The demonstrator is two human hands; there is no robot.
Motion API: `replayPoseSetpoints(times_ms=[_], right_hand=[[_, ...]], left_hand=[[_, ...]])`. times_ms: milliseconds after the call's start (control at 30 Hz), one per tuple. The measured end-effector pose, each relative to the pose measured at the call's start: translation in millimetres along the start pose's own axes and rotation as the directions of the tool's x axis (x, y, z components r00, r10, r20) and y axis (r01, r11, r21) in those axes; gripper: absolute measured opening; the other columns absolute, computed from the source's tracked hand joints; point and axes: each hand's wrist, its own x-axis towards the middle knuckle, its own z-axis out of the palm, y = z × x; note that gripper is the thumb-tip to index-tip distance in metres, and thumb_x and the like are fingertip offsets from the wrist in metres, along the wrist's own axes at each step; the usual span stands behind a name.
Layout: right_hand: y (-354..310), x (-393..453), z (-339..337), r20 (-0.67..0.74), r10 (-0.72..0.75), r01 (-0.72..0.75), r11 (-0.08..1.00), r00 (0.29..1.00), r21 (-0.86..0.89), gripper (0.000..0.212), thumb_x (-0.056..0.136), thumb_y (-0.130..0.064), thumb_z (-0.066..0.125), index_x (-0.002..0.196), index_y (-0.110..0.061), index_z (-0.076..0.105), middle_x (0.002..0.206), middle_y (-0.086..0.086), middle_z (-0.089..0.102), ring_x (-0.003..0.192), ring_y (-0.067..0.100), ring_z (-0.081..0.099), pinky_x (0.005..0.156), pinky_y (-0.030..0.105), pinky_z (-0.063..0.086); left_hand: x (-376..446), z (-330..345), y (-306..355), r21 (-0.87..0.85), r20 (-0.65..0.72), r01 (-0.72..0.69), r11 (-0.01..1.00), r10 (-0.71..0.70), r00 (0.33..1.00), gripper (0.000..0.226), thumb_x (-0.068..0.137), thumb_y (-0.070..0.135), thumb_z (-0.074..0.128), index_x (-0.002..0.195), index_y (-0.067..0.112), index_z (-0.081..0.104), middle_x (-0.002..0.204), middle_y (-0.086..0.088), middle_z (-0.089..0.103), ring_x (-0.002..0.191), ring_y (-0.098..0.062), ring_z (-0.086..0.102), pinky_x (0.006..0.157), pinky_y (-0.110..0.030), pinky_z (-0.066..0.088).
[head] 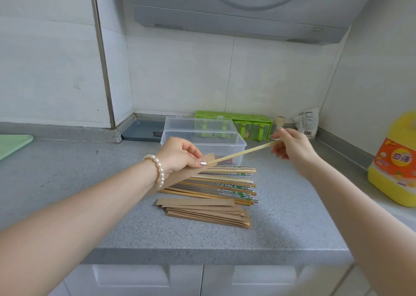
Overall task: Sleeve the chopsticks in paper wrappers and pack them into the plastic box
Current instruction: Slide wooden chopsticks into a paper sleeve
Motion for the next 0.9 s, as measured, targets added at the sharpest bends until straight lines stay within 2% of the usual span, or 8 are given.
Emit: replayPoseSetpoints(times_ms=[67,133,300,433,600,733,800,900], right_hand=[[6.4,0.2,2.5,0.010,0.053,-0.054,0.982,0.999,0.182,0.030,0.100,-0.023,0.040,0.076,-0.010,0.053,0.057,0.009,0.050,0.053,0.020,0.043,0.051,0.028,0.033],[7.1,-0.4,4.2,0.048,0.070,-0.080,0.968,0.996,0.239,0.030,0.100,-0.017,0.040,0.072,-0.011,0.050,0.058,0.009,0.048,0.053,0.020,0.042,0.051,0.027,0.032],[-2.6,-15.9,23.0,0.243,0.035,-0.088,0.974,0.969,0.209,0.025,0.099,-0.013,0.042,0.077,-0.008,0.054,0.055,0.007,0.056,0.053,0.020,0.048,0.052,0.025,0.038],[-9.7,-33.4,43.8,0.406,0.012,-0.078,0.986,0.914,0.148,0.025,0.100,-0.020,0.041,0.088,-0.007,0.059,0.063,0.009,0.063,0.057,0.022,0.053,0.059,0.029,0.043],[-9.5,-45.2,63.3,0.520,0.014,-0.107,0.983,0.854,0.148,0.028,0.101,-0.025,0.037,0.093,-0.007,0.057,0.070,0.012,0.066,0.059,0.021,0.055,0.060,0.029,0.041],[-5.2,-42.7,65.5,0.586,0.055,-0.158,0.979,0.808,0.126,0.034,0.100,-0.035,0.034,0.106,-0.008,0.055,0.075,0.011,0.068,0.062,0.022,0.060,0.062,0.030,0.043],[-4.9,-35.9,62.7,0.571,0.068,-0.147,0.985,0.818,0.095,0.035,0.100,-0.039,0.032,0.113,-0.015,0.053,0.081,0.011,0.069,0.066,0.023,0.063,0.061,0.029,0.046],[2.2,-13.8,53.2,0.304,0.042,-0.058,0.997,0.952,0.043,0.025,0.099,-0.029,0.042,0.112,-0.012,0.054,0.078,0.009,0.067,0.061,0.018,0.060,0.056,0.025,0.046]], left_hand=[[-0.3,3.3,0.5,0.005,0.023,0.009,1.000,-0.009,1.000,0.018,0.066,0.004,0.080,0.071,0.014,0.066,0.071,0.001,0.068,0.075,-0.012,0.064,0.079,-0.025,0.052],[-1.2,5.7,-0.2,0.003,0.048,0.020,1.000,-0.020,0.999,0.017,0.066,0.005,0.081,0.071,0.014,0.067,0.072,0.000,0.068,0.075,-0.012,0.063,0.077,-0.023,0.052],[0.2,7.8,-1.2,-0.004,0.041,0.027,1.000,-0.027,0.999,0.017,0.064,0.008,0.082,0.067,0.015,0.067,0.071,0.001,0.068,0.077,-0.013,0.064,0.077,-0.024,0.052],[1.7,8.7,-1.6,-0.008,0.045,0.034,0.999,-0.033,0.998,0.017,0.063,0.008,0.083,0.066,0.016,0.067,0.069,0.003,0.065,0.076,-0.011,0.060,0.078,-0.023,0.048],[2.6,8.9,-4.2,-0.014,0.055,0.044,0.999,-0.043,0.998,0.018,0.062,0.005,0.083,0.065,0.015,0.067,0.068,0.003,0.064,0.075,-0.011,0.059,0.080,-0.025,0.048],[4.6,4.7,-7.1,-0.006,0.060,0.044,0.999,-0.043,0.997,0.019,0.063,0.003,0.082,0.064,0.015,0.067,0.067,0.003,0.064,0.075,-0.011,0.059,0.079,-0.024,0.047],[5.7,2.6,-7.5,0.017,0.065,0.041,0.999,-0.042,0.997,0.019,0.064,0.005,0.082,0.065,0.016,0.067,0.068,0.003,0.064,0.074,-0.010,0.058,0.077,-0.021,0.047],[10.2,-3.5,-10.2,0.058,0.043,0.044,0.997,-0.046,0.998,0.017,0.064,0.006,0.082,0.066,0.016,0.068,0.071,0.003,0.065,0.075,-0.009,0.059,0.071,-0.017,0.047]])
